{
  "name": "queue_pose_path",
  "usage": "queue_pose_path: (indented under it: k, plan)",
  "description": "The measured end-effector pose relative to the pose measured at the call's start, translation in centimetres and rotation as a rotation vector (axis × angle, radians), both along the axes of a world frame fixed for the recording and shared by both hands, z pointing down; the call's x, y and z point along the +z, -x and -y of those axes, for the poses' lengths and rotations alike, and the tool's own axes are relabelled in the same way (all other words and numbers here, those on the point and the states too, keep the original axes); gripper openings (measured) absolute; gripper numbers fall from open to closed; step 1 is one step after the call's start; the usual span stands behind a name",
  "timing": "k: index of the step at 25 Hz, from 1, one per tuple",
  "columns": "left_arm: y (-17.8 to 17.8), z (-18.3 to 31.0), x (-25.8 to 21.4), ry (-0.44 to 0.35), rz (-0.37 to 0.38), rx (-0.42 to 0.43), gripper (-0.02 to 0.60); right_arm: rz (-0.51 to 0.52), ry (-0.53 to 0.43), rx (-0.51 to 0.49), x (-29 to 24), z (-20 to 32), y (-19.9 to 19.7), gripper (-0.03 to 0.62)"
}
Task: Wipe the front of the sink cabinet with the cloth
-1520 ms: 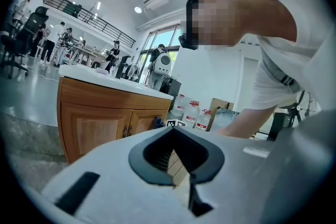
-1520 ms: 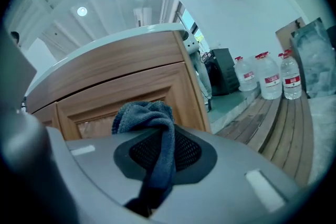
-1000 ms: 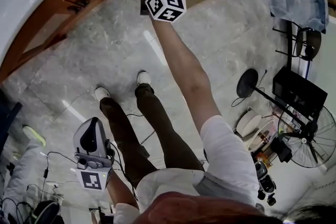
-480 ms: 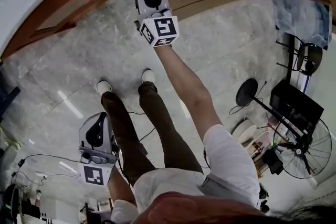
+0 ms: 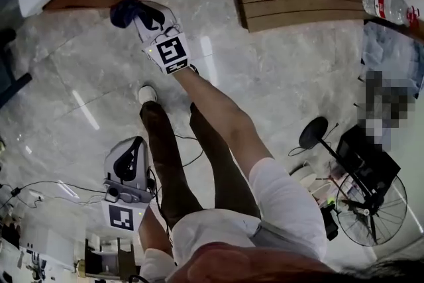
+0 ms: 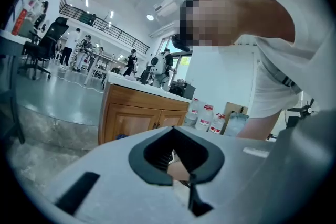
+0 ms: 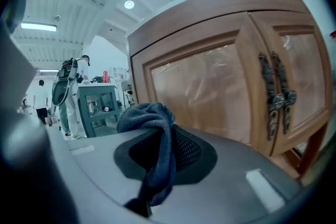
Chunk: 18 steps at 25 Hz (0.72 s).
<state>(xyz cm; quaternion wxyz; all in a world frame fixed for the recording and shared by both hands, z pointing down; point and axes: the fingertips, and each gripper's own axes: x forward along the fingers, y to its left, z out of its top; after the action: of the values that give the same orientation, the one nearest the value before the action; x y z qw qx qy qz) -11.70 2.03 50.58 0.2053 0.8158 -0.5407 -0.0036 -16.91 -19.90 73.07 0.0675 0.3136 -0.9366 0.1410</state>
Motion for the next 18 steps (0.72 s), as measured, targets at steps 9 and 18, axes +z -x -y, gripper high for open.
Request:
queue_pose_path:
  k: [9,18]
  plan:
    - [6.8,-2.9,0.5,0.018,0.021,-0.085,0.003,-0.072,0.012,-0.061,3.5,-1.0,9.7,0.055]
    - [8.2,-3.2,1.5,0.028,0.016,-0.084,0.003,-0.123,0.014,0.039,5.4,1.1,6.6,0.055]
